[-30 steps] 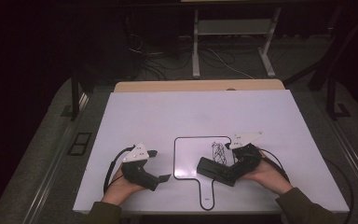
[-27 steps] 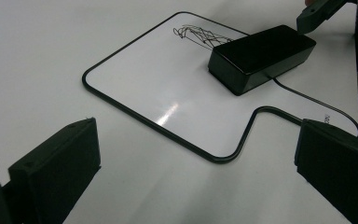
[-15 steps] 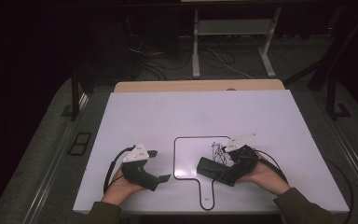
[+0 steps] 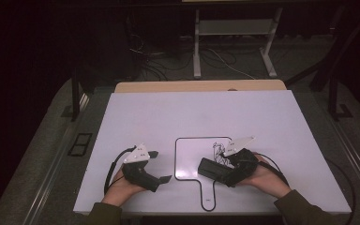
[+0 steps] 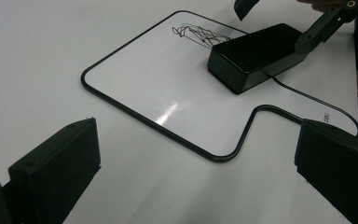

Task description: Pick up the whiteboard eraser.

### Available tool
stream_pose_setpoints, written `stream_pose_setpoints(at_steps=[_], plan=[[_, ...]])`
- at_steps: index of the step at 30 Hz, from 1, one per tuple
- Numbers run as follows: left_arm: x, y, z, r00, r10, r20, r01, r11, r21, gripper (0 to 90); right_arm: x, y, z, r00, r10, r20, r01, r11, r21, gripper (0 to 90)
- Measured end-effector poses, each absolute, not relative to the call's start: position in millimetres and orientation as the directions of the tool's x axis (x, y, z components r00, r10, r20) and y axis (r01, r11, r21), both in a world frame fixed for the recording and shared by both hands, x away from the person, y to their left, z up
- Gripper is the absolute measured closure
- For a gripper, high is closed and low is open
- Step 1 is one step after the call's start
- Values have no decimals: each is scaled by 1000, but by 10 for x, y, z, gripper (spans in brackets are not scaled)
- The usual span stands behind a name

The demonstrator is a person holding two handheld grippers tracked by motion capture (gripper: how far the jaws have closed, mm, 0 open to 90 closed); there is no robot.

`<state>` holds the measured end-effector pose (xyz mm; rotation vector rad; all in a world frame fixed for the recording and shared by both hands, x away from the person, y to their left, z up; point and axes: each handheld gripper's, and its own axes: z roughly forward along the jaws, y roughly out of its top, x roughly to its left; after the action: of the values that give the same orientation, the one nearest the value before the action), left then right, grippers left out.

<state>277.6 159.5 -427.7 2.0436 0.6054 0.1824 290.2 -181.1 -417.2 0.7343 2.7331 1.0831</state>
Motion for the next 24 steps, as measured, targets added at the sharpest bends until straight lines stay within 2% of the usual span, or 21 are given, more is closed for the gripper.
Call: stream_pose_setpoints(at_steps=[24], plan=[[2771, 1590, -4278, 867, 486, -113, 343, -415, 843, 0, 2868, -1747, -4255, -888, 460, 10, 371, 703, 607, 267]])
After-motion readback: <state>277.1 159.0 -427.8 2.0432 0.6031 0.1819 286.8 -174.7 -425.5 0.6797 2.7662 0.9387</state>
